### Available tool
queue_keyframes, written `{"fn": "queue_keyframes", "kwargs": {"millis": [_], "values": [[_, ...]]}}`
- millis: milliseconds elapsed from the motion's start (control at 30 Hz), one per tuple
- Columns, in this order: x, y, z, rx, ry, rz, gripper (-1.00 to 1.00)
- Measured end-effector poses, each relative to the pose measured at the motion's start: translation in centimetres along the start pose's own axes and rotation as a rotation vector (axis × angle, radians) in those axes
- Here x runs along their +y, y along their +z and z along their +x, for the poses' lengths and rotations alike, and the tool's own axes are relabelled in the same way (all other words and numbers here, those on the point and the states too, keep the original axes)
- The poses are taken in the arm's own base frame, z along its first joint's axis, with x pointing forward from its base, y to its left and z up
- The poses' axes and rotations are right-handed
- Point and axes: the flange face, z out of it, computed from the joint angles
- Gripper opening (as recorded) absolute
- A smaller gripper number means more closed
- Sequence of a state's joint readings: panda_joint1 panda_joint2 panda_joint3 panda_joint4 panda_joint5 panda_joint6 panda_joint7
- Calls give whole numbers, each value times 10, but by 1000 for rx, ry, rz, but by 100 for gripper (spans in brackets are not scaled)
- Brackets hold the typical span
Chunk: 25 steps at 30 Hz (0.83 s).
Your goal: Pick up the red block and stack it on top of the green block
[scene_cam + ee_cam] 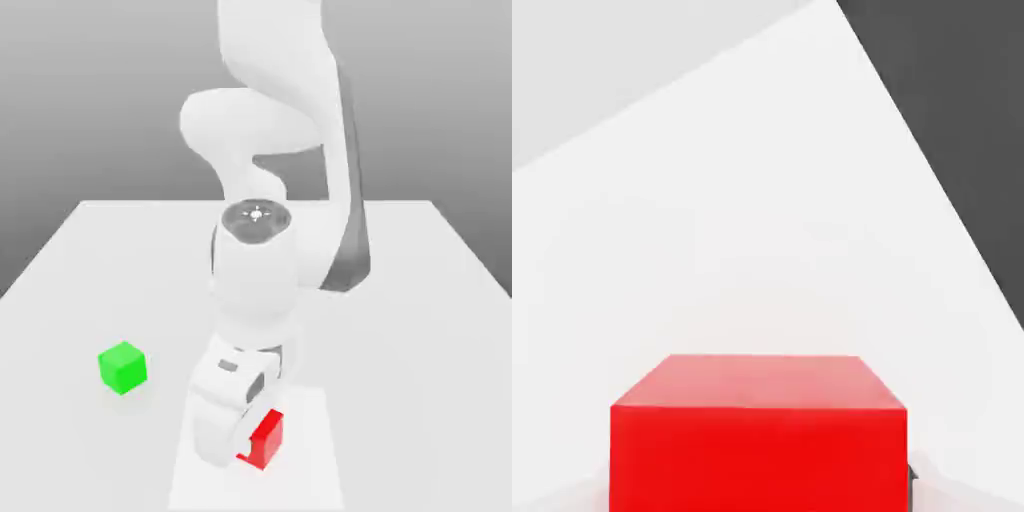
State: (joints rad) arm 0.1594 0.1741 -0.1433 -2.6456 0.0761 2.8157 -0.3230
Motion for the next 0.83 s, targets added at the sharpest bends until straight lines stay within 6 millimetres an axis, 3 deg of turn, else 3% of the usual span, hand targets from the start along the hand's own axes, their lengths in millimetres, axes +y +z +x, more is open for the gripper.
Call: {"fn": "queue_keyframes", "kwargs": {"millis": [67,100,200,400,467,800,833], "values": [[5,-21,-4,0,3,-1,-100],[31,-28,-19,-1,30,-7,-100],[99,-45,-77,-7,92,-20,-100],[150,-60,-188,-4,83,-4,-100],[151,-52,-198,9,81,22,-100],[150,3,-201,11,77,26,-100],[151,6,-203,5,79,14,100]]}}
